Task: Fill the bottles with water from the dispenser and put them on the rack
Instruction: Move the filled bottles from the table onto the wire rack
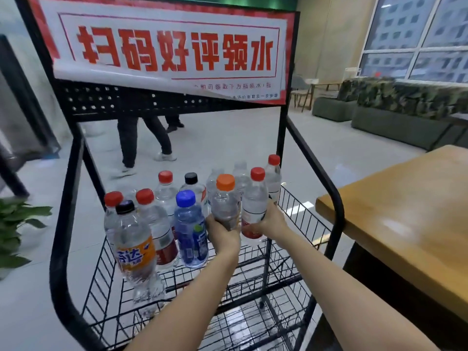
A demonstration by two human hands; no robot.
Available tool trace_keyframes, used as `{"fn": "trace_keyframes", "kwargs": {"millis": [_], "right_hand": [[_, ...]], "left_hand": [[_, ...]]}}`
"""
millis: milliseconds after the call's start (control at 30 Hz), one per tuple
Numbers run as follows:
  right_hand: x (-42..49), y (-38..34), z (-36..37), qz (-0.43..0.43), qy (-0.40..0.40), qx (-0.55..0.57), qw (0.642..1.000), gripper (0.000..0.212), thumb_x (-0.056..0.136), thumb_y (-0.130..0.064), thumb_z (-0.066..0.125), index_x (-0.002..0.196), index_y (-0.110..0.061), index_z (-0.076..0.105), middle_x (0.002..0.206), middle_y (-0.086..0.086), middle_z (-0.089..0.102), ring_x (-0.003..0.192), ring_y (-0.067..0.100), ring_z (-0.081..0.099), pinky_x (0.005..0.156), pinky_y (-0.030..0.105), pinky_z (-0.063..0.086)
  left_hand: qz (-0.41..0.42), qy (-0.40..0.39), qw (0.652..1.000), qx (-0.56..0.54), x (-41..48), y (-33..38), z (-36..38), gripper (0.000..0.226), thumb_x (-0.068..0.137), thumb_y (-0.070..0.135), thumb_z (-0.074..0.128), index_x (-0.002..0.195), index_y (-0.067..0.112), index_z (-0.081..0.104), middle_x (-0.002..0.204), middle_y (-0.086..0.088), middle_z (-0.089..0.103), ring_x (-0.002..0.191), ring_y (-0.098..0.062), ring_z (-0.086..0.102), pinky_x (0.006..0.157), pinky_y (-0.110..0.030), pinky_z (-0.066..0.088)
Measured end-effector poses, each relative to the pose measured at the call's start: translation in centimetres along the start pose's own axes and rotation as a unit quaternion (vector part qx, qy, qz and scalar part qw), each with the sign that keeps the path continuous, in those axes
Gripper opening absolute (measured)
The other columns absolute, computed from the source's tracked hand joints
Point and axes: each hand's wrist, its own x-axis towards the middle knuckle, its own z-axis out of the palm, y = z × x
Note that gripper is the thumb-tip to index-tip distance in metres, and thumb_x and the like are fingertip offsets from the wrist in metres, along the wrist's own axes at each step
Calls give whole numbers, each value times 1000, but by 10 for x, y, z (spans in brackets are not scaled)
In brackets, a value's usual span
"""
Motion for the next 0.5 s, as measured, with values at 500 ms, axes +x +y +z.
{"fn": "trace_keyframes", "kwargs": {"millis": [500], "right_hand": [[2, 13, 12, 39, -34, 32, 998, 81, 66, -14, 87, 136, -17, 47, 127, 3, 62, 119, 20, 56, 102, 39, 45]], "left_hand": [[-26, 16, 998, 52, 12, -19, 8, 62, 84, 16, 72, 135, 12, 38, 133, -11, 55, 123, -33, 52, 104, -55, 42]]}}
